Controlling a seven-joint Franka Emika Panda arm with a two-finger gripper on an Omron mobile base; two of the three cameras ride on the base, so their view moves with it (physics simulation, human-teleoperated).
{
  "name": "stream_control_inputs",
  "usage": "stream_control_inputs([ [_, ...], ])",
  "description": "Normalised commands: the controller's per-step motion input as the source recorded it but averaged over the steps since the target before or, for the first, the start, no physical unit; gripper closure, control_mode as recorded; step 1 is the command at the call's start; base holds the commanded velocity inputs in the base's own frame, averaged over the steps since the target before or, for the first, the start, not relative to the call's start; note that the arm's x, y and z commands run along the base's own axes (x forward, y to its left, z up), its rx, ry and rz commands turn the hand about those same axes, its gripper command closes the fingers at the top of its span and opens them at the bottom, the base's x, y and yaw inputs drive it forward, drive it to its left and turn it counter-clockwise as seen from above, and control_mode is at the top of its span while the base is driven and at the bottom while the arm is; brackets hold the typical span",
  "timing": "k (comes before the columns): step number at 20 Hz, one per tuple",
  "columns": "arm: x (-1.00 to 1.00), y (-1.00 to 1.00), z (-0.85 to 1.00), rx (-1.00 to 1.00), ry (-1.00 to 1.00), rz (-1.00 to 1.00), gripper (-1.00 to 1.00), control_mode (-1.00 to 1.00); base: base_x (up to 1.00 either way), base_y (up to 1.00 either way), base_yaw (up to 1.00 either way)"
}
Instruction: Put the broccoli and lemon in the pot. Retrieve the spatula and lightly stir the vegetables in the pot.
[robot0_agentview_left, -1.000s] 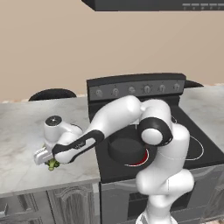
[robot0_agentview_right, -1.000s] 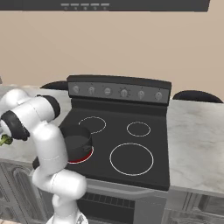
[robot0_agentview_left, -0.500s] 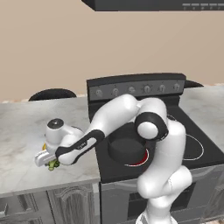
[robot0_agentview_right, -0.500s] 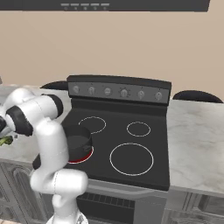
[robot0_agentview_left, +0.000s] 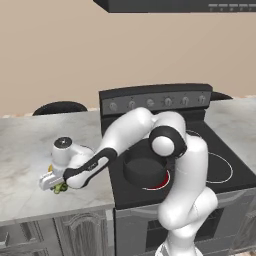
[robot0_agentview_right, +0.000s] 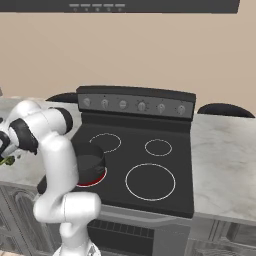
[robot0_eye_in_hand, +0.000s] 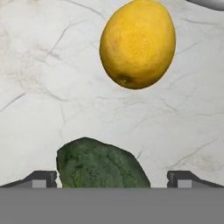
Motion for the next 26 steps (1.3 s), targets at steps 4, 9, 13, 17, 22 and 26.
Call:
stream_control_inputs([
  [4,0.0,0.09,-0.26,0.03,0.04,0.0,1.0,-1.0,0.0,0.0,0.0],
  [9,-0.08,0.04,-0.3,0.03,0.21,0.0,1.0,-1.0,0.0,0.0,0.0],
  [13,-0.2,0.0,-0.11,0.04,0.11,0.0,1.0,-1.0,0.0,0.0,0.0],
  [17,-0.32,-0.12,0.15,0.01,0.0,-0.02,1.0,-1.0,0.0,0.0,0.0],
  [22,-0.49,-0.31,0.46,0.0,-0.15,-0.01,1.0,-1.0,0.0,0.0,0.0],
  [26,-0.41,-0.4,0.51,0.0,-0.27,-0.01,1.0,-1.0,0.0,0.0,0.0],
])
